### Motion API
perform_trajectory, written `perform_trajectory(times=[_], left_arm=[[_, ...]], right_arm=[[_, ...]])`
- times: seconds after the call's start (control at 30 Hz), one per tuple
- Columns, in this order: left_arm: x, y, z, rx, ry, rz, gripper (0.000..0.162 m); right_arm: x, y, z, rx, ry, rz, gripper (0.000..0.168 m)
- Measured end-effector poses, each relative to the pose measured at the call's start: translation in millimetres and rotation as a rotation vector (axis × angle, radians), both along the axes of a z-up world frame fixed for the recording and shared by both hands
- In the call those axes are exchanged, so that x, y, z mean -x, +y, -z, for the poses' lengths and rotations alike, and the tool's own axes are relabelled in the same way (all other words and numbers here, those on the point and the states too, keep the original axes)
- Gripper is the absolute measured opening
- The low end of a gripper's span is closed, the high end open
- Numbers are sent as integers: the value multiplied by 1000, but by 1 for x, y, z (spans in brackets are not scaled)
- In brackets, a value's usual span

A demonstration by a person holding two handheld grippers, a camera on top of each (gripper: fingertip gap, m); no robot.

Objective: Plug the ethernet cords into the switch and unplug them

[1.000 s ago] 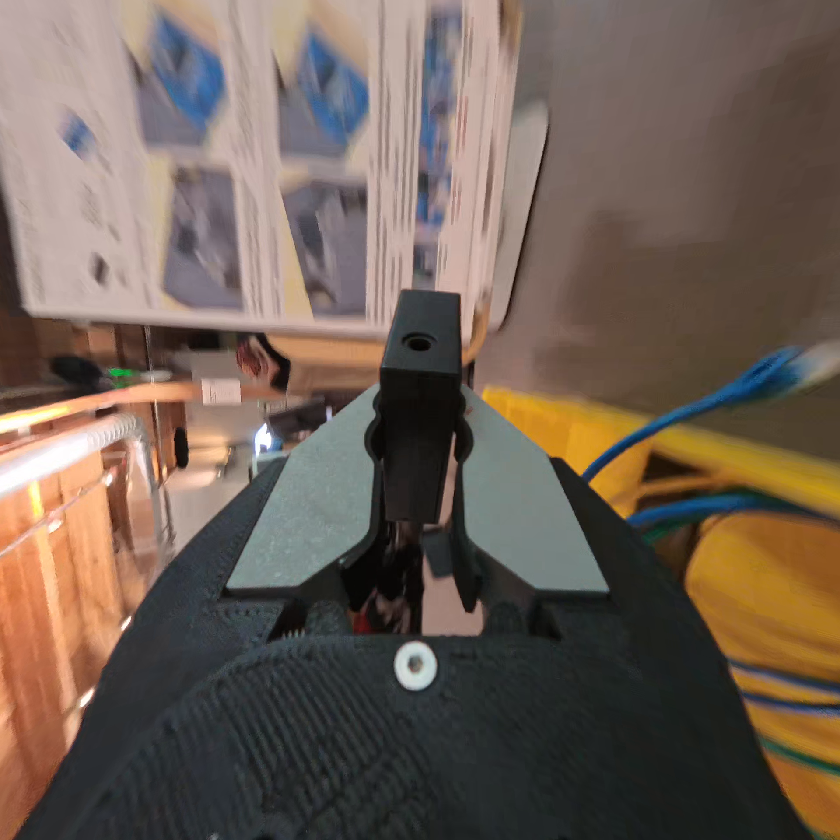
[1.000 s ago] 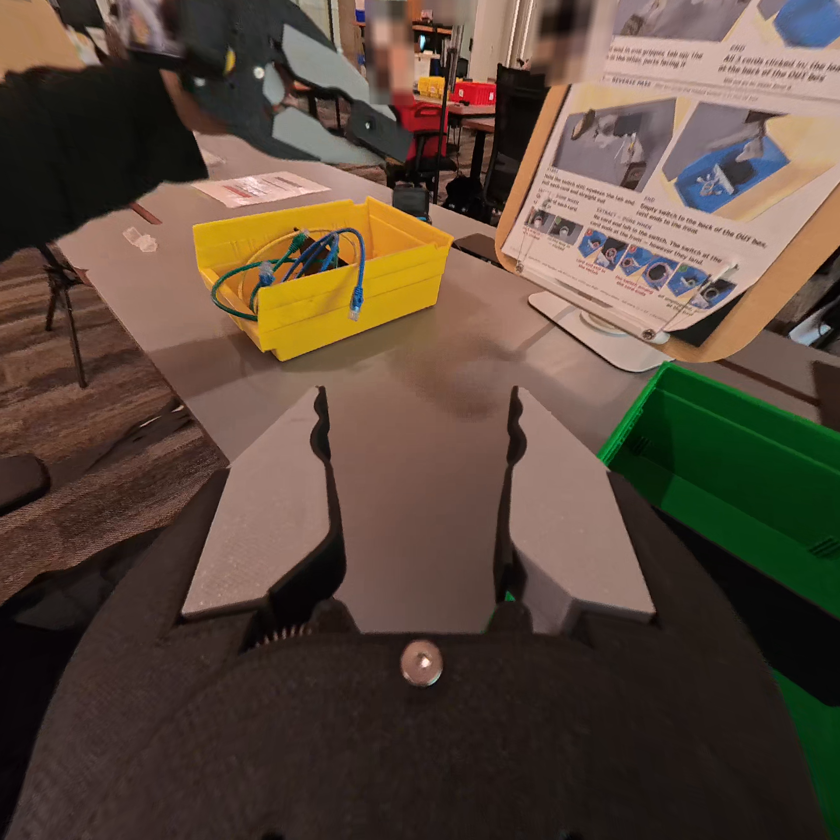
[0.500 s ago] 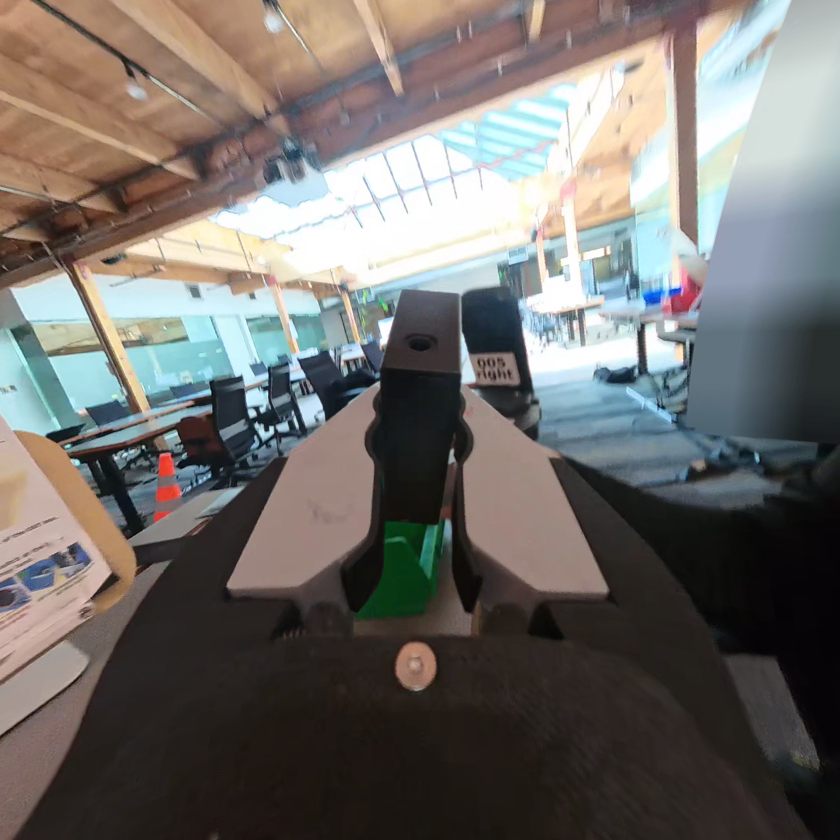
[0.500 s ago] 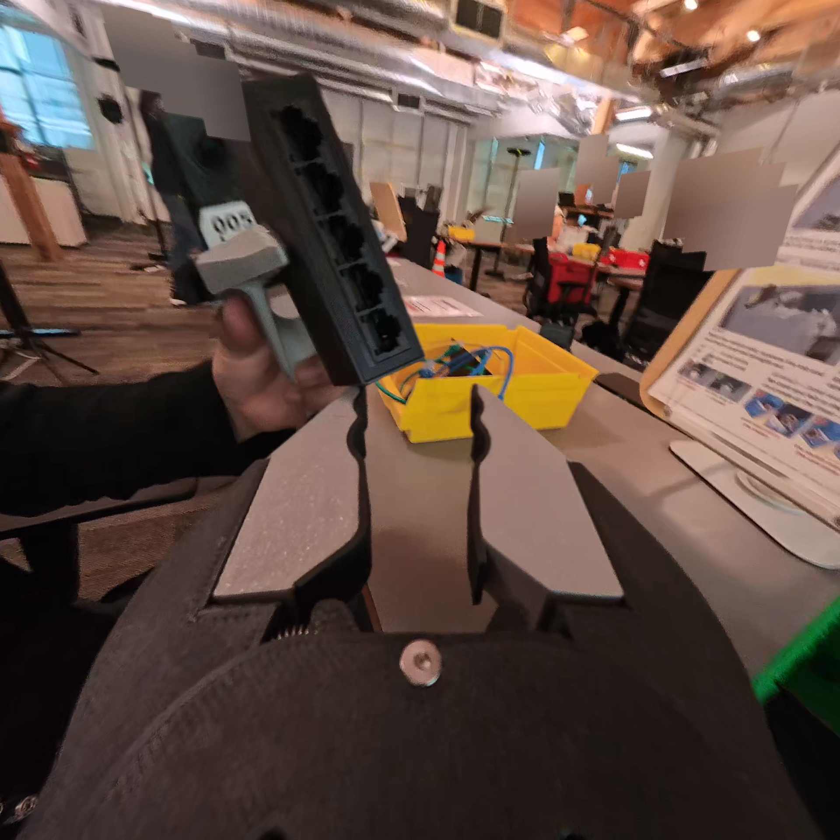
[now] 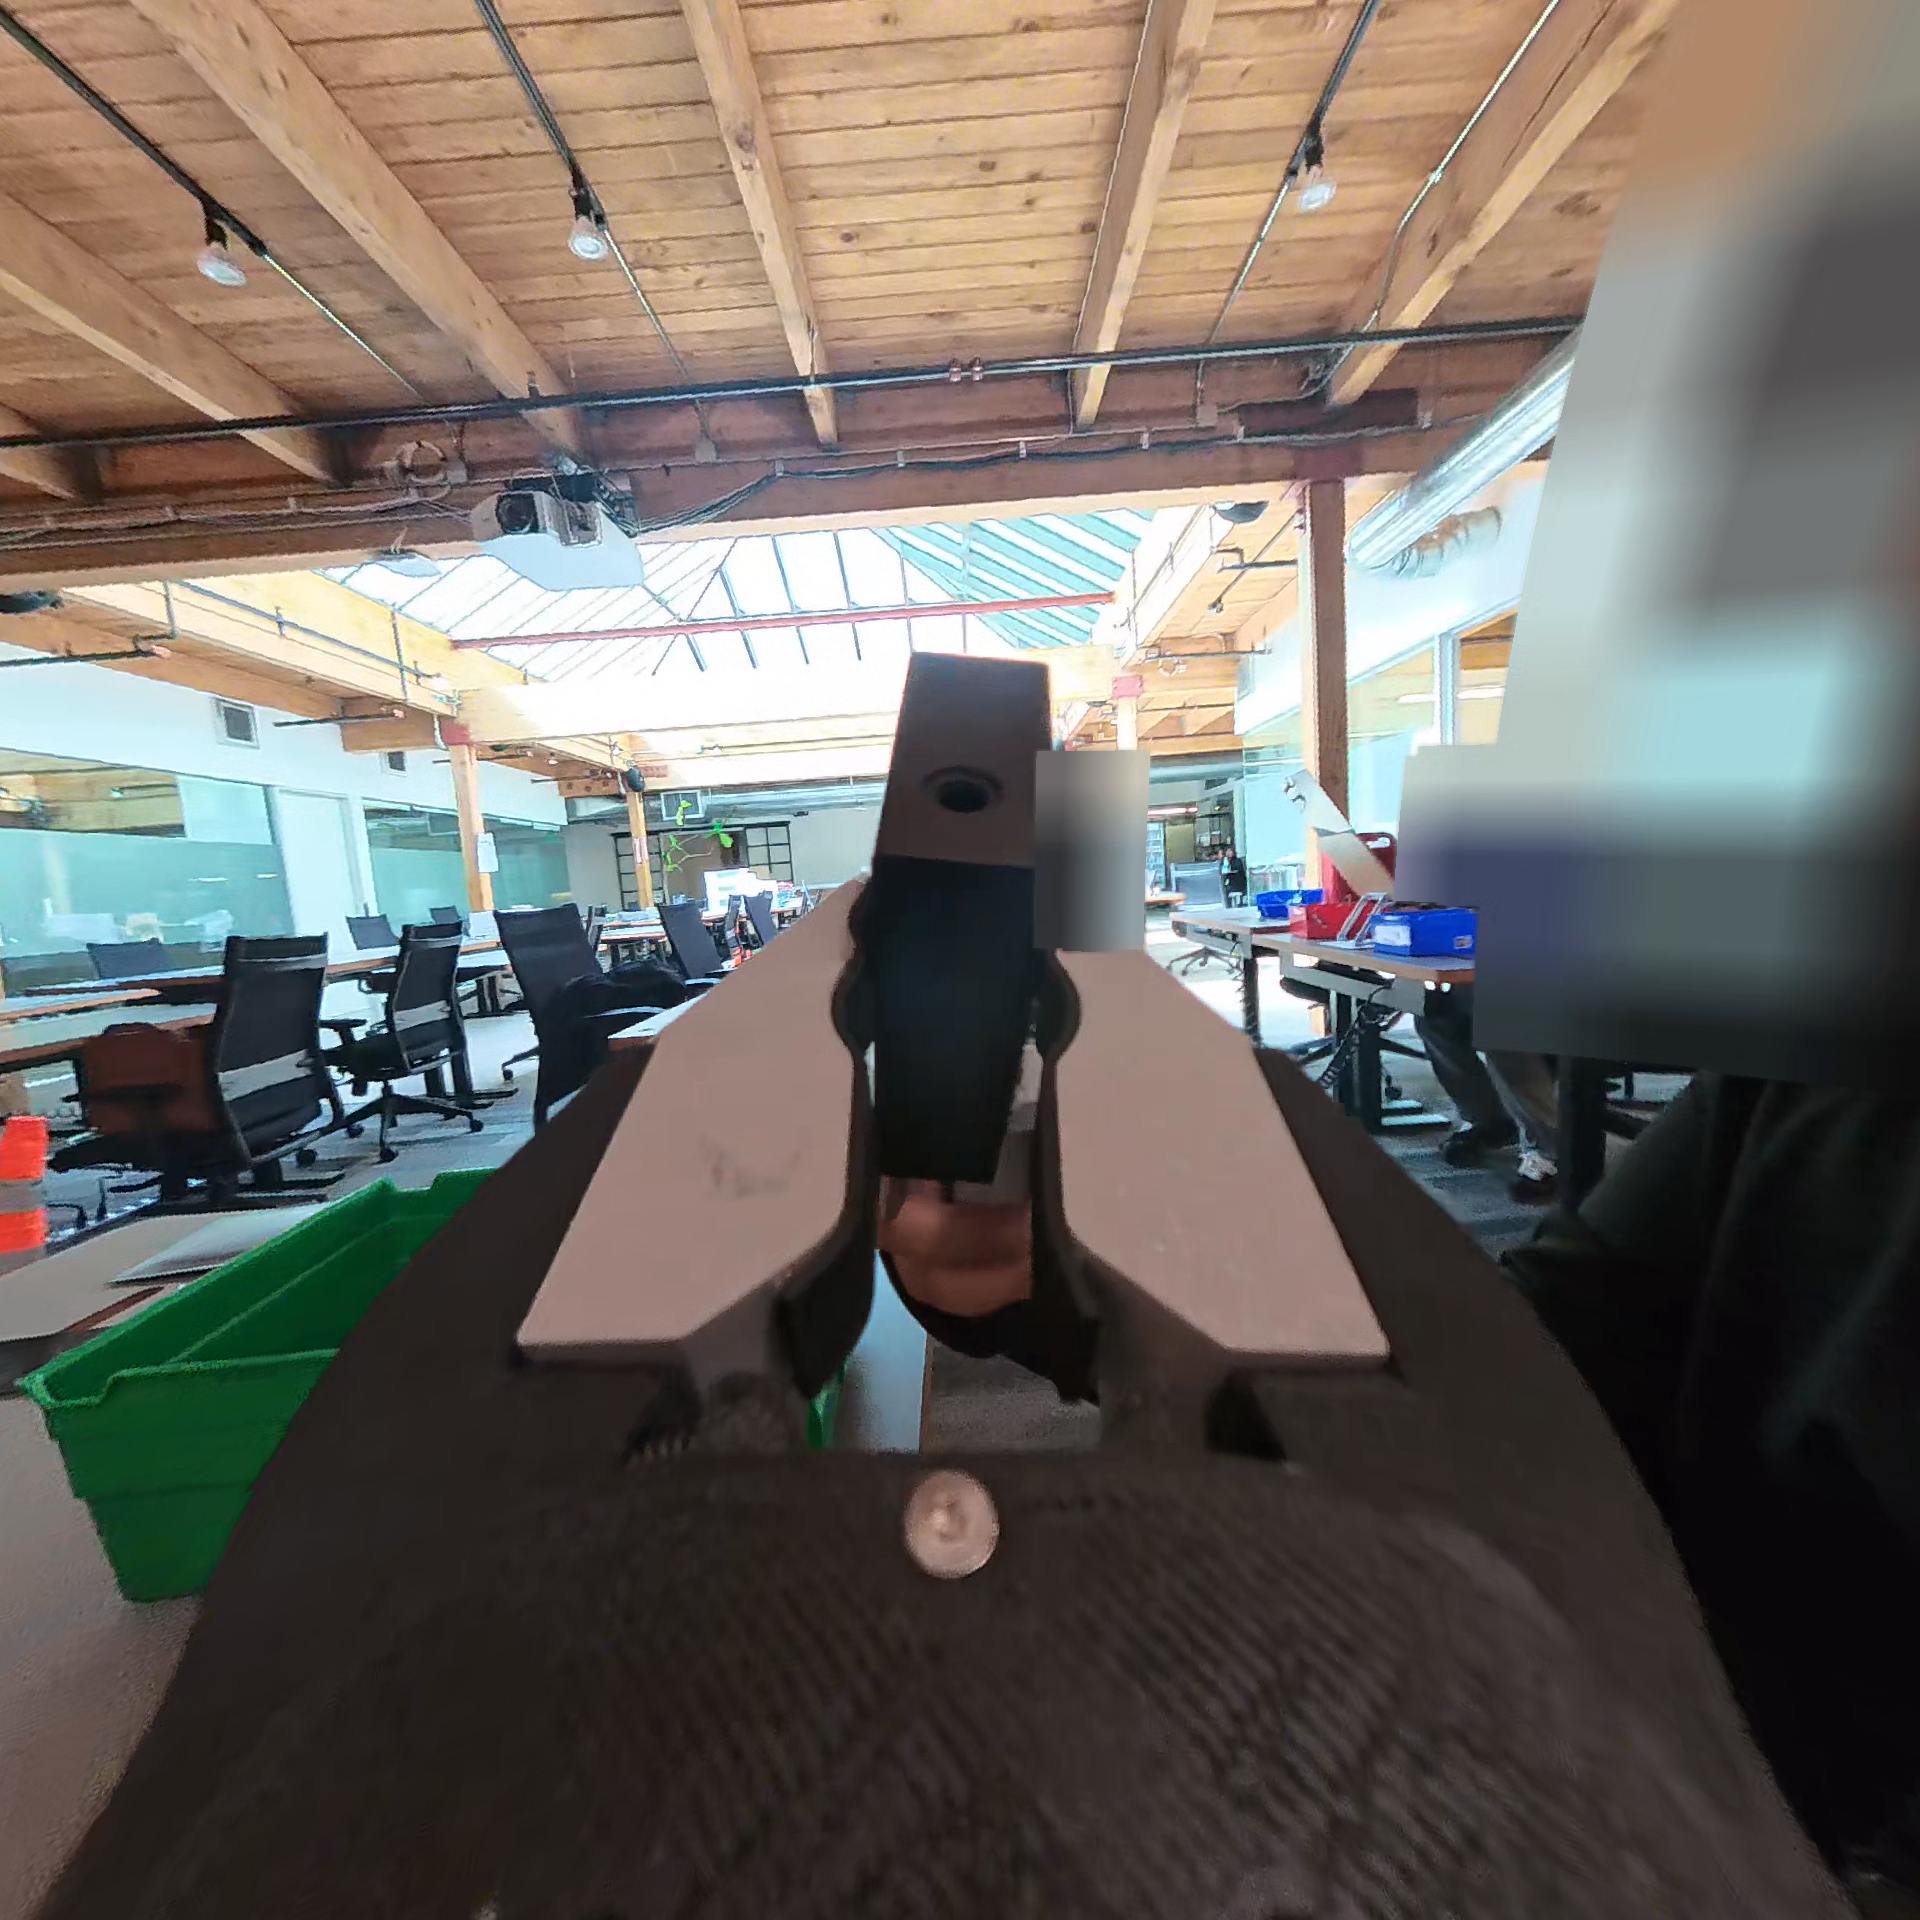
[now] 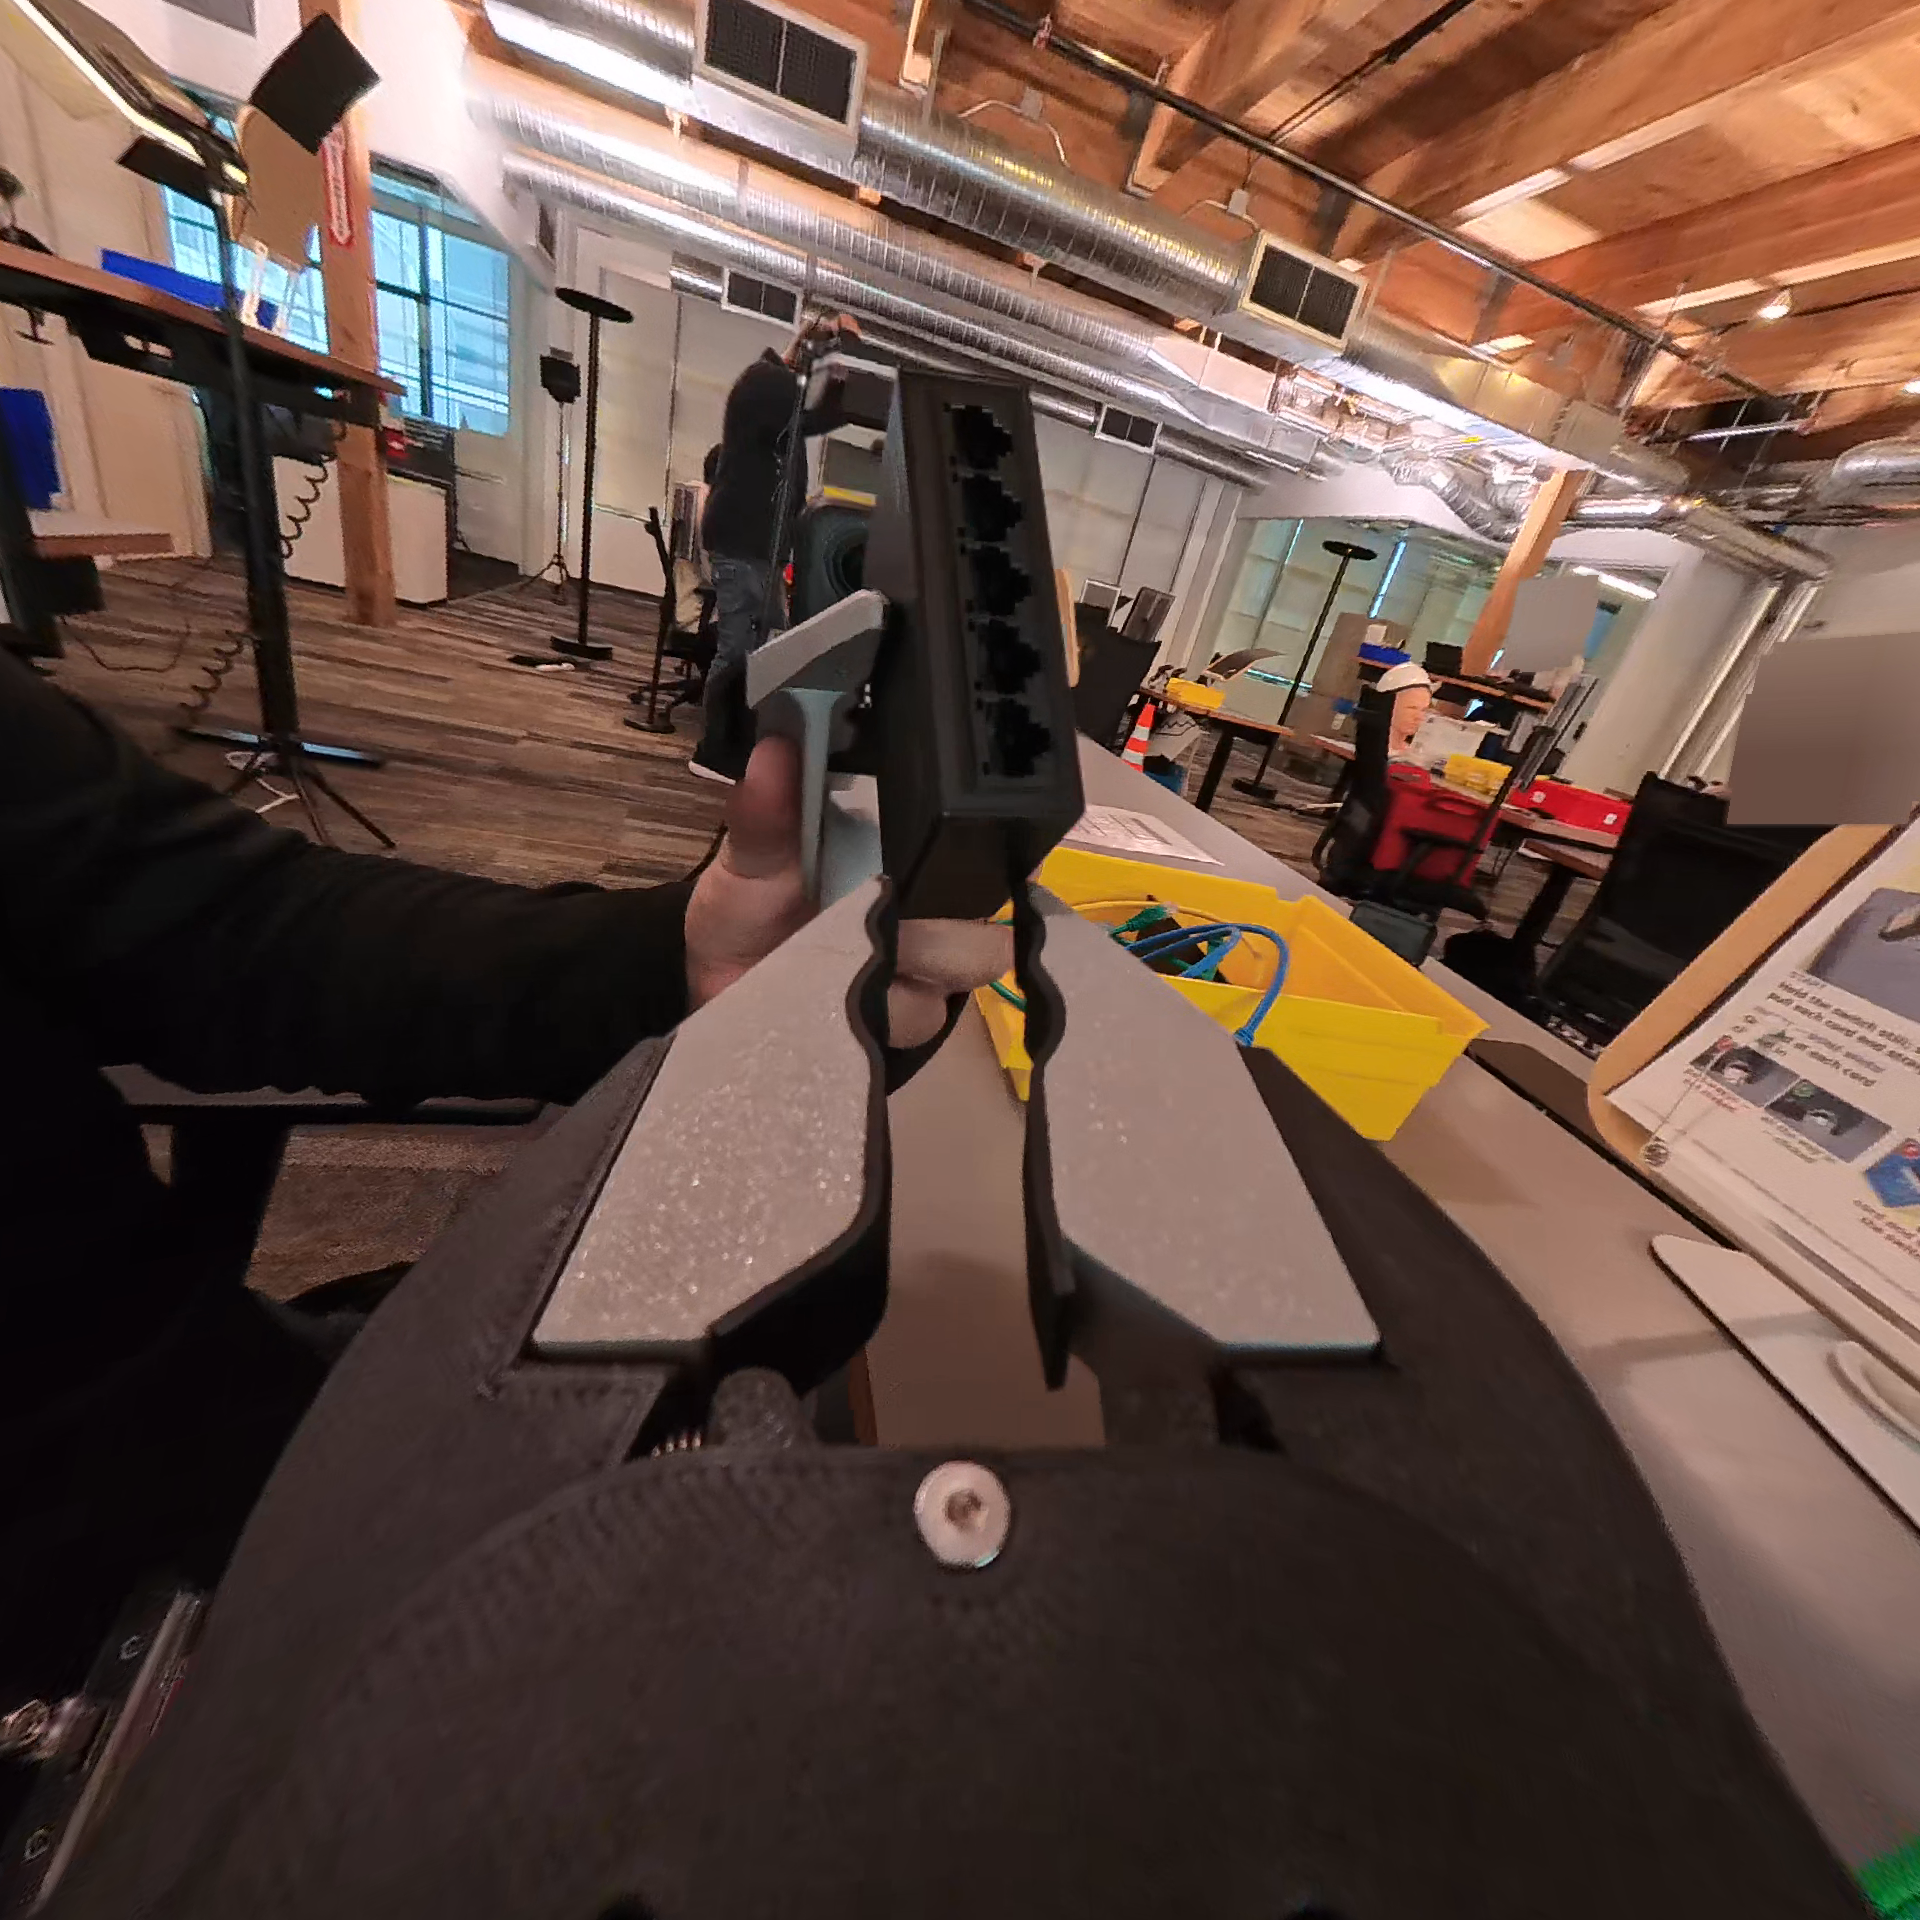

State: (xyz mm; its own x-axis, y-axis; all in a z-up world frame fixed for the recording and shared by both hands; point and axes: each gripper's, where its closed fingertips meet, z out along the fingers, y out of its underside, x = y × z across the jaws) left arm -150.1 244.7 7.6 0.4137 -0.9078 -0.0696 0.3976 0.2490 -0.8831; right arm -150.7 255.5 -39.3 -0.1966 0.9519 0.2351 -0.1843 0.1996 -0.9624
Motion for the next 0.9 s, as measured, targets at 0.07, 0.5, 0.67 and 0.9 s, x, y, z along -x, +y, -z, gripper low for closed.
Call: perform_trajectory(times=[0.07, 0.5, 0.67, 0.9], left_arm=[[5, 3, 5, 14, -13, 5, 26], [7, 7, 44, 44, 52, -21, 25], [24, 30, 74, 209, 115, -150, 31], [106, 19, 183, 591, 602, -400, 57]], right_arm=[[3, 2, 5, 29, -21, -19, 18], [10, -1, 6, 82, 39, -74, 25], [23, 16, 30, 97, -138, -12, 23], [48, 80, 95, 116, -396, 359, 23]])
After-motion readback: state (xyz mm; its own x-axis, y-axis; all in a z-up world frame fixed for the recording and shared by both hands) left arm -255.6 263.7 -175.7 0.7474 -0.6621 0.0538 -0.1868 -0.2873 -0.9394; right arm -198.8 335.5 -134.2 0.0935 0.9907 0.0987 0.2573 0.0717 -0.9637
